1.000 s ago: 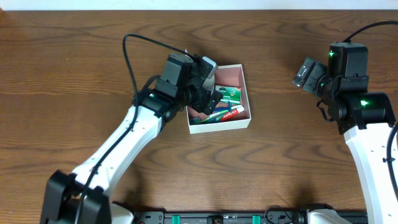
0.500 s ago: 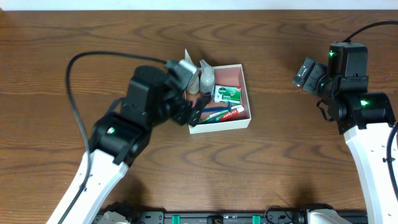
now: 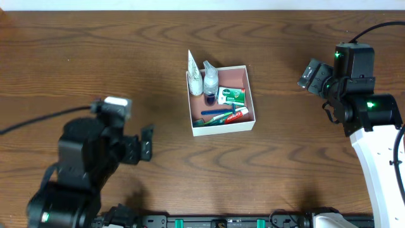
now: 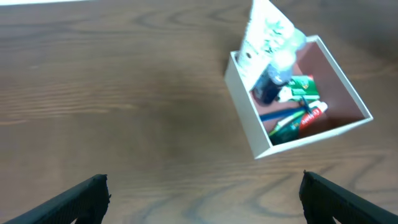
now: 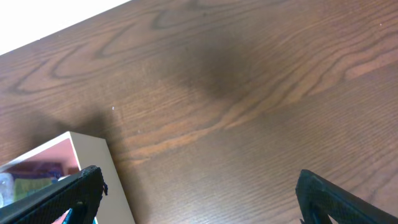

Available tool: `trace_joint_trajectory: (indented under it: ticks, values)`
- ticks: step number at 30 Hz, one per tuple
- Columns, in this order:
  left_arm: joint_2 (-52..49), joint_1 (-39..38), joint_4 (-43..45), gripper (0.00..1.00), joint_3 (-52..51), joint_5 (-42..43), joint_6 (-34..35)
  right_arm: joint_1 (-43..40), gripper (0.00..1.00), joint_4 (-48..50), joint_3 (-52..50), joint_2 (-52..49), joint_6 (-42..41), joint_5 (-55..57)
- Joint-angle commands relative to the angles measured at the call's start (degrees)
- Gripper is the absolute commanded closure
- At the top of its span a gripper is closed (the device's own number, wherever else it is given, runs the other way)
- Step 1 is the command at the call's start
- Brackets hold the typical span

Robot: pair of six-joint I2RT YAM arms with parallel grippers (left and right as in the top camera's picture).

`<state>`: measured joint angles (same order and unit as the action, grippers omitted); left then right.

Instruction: Pack container

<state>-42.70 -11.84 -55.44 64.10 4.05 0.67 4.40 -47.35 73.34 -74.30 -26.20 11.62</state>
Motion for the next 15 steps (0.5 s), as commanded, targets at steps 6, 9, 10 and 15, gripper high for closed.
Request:
trace_joint_trajectory:
  ticks: [6,9,10,15]
  values:
    - [13.3,4.9,8.7,0.02,-14.2,-2.2,3.6,-0.4,0.01,-0.1,0.7,0.0,-0.8,0.8]
    - [20.6,7.3,20.6,0.02,-24.9,-0.3,3.8,-0.4,0.01,-0.1,0.7,0.0,-0.8,0.8]
    - [23.0,8.1,25.4,0.02,-28.9,0.7,3.8,-0.4,0.01,-0.1,0.7,0.0,-0.8,0.8]
    - [32.6,10.6,45.1,0.02,-45.5,3.5,5.9,-0.4,0.01,-0.1,0.7,0.0,-0.8,0.8]
